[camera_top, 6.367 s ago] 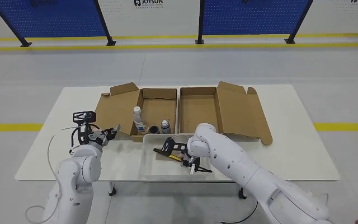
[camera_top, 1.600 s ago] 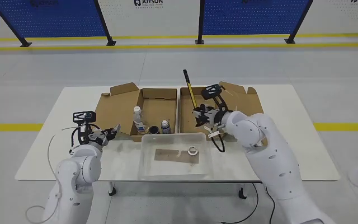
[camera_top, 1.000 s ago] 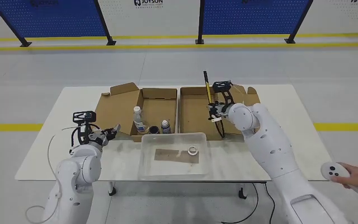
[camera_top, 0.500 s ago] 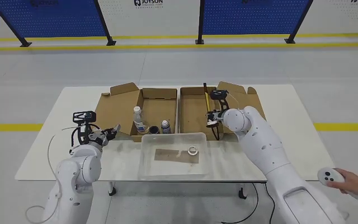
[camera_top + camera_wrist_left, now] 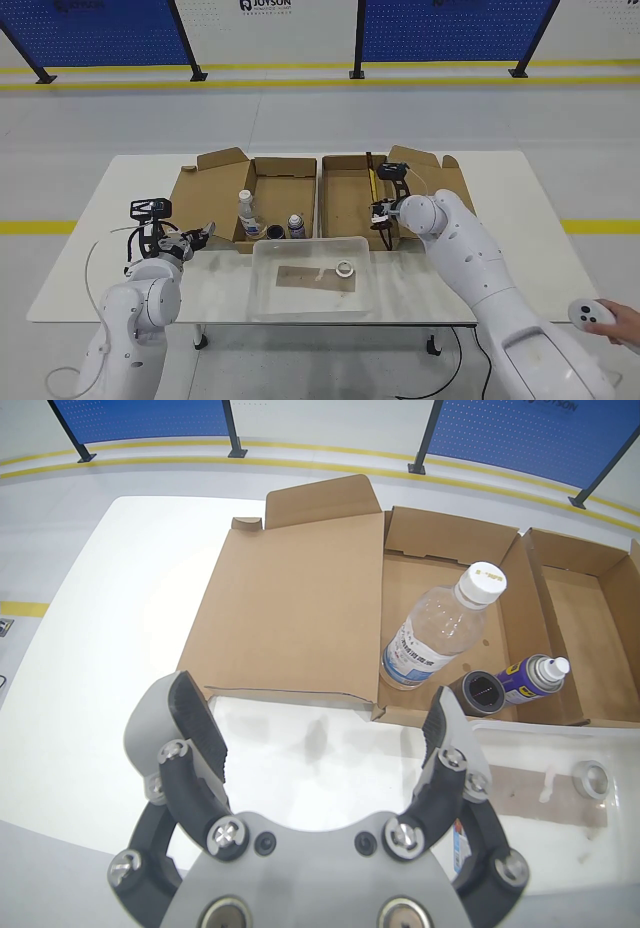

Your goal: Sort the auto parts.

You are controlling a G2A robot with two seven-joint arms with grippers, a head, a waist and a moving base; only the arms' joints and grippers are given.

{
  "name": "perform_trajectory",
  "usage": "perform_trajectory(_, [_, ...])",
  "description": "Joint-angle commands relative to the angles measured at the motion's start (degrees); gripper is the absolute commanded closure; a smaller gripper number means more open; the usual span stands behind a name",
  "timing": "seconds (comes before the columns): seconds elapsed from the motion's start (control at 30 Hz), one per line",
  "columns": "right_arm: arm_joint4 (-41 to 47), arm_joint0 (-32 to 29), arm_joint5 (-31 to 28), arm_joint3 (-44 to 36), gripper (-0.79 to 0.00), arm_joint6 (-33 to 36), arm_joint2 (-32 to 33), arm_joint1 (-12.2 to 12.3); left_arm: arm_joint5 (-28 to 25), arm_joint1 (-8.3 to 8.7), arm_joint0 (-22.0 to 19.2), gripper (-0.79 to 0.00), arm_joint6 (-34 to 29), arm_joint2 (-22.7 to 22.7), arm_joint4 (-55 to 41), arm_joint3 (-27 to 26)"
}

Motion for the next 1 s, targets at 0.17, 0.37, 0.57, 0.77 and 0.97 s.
perform_trajectory(0.17, [-0.5, 0.3, -0.5, 0.6, -0.271, -0.2, 0.0, -0.1, 0.0, 0.0, 0.0, -0.785, 0.0, 0.0, 0.0, 0.0])
perform_trajectory(0.37, [-0.8, 0.2, -0.7, 0.5, -0.336, -0.1, 0.2, -0.1, 0.0, 0.0, 0.0, -0.785, 0.0, 0.0, 0.0, 0.0])
perform_trajectory(0.57, [-1.4, -0.1, -1.8, -1.4, -0.342, -0.7, 1.1, 0.2, 0.0, 0.0, 0.0, -0.785, 0.0, 0.0, 0.0, 0.0])
perform_trajectory(0.77, [-4.9, -1.7, -4.3, -10.4, -0.372, 0.8, 2.3, 1.3, 0.0, 0.0, 0.0, -0.785, 0.0, 0.0, 0.0, 0.0])
perform_trajectory(0.97, [-9.3, -6.5, -10.1, -26.6, -0.496, 8.0, 3.6, 3.2, 0.0, 0.0, 0.0, -0.785, 0.0, 0.0, 0.0, 0.0])
